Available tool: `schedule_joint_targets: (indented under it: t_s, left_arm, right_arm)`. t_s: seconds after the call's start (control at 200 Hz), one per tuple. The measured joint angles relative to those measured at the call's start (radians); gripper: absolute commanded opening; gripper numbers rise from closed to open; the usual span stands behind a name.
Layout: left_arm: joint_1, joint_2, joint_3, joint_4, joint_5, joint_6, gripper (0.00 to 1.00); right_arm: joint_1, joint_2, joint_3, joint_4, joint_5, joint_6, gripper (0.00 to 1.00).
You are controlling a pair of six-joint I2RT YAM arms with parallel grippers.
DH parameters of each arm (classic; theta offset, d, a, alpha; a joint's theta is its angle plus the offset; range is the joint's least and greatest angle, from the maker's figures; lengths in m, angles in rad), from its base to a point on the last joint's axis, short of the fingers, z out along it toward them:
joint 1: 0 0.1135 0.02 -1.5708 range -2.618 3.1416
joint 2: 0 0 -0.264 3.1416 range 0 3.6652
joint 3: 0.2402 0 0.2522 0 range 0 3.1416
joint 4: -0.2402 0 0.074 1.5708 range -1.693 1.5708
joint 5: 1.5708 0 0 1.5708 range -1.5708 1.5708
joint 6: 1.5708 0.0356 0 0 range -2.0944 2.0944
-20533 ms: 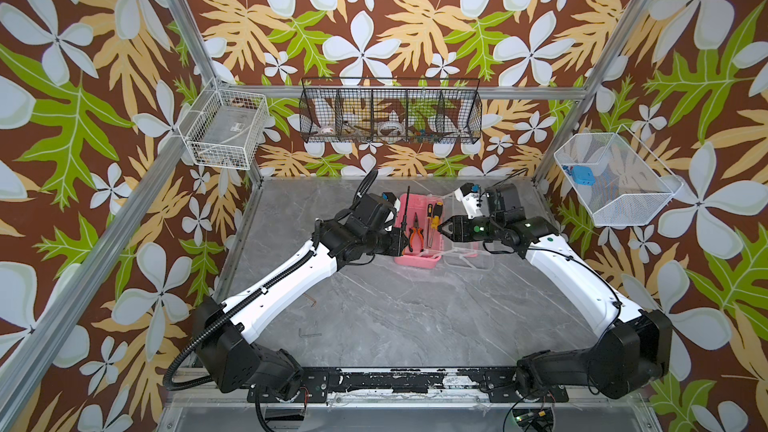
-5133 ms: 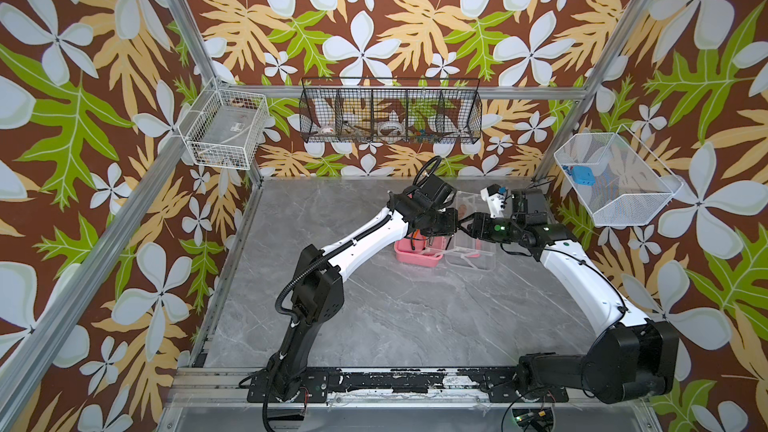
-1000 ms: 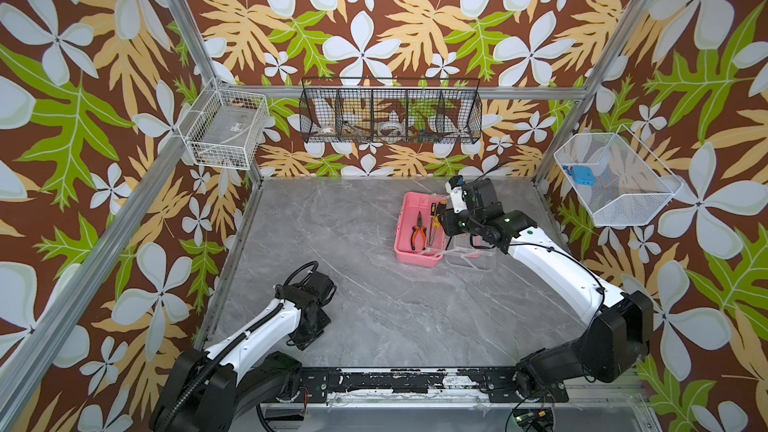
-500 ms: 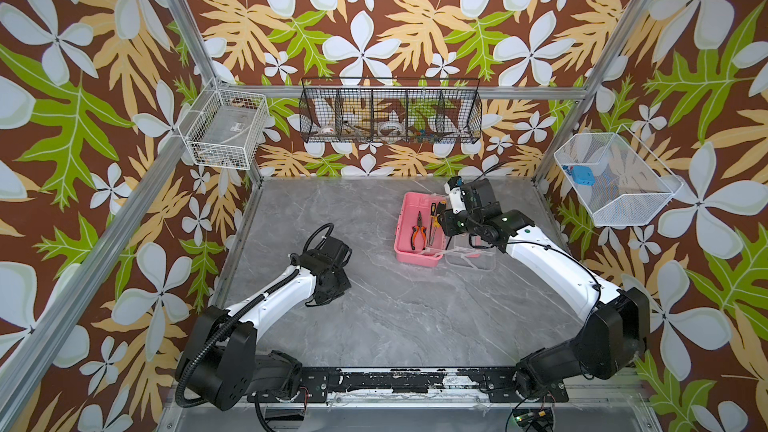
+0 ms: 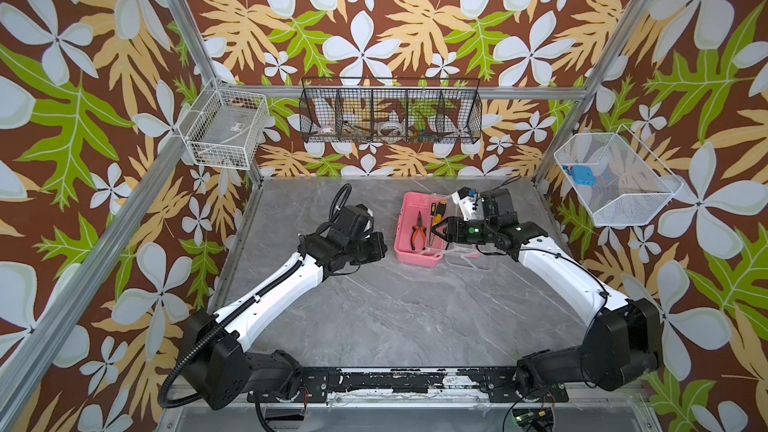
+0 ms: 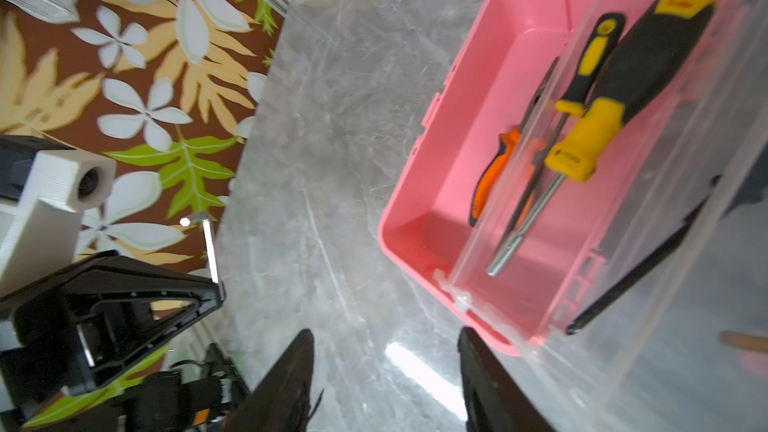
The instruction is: Pack the tool kit
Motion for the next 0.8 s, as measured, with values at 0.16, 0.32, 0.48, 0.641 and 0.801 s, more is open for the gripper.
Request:
schedule_joint_targets:
  t_s: [0.16, 0.32, 0.48, 0.641, 0.801]
  left_arm:
    - [-0.029, 0.05, 0.057, 0.024, 0.046, 0.008, 0.0]
    - [-0.057, 0.072, 0.09, 0.035, 0.079, 0.018, 0.0]
    - [-0.074, 0.082, 0.11, 0.04, 0.098, 0.018, 0.0]
    - [-0.08, 0.085, 0.113, 0.041, 0.109, 0.018, 0.0]
    - [-0.083, 0.093, 0.114, 0.041, 0.118, 0.017, 0.0]
  right_arm:
    - [0.088, -0.03, 0.04, 0.026, -0.008, 0.037, 0.75]
    - [0.151, 0.005, 0.109, 0.012, 0.064, 0.023, 0.76]
    - [0.224, 0.055, 0.158, -0.028, 0.142, -0.008, 0.76]
    - [0.249, 0.091, 0.189, -0.034, 0.214, -0.021, 0.62]
    - [0.25, 0.121, 0.206, -0.036, 0.248, -0.022, 0.47]
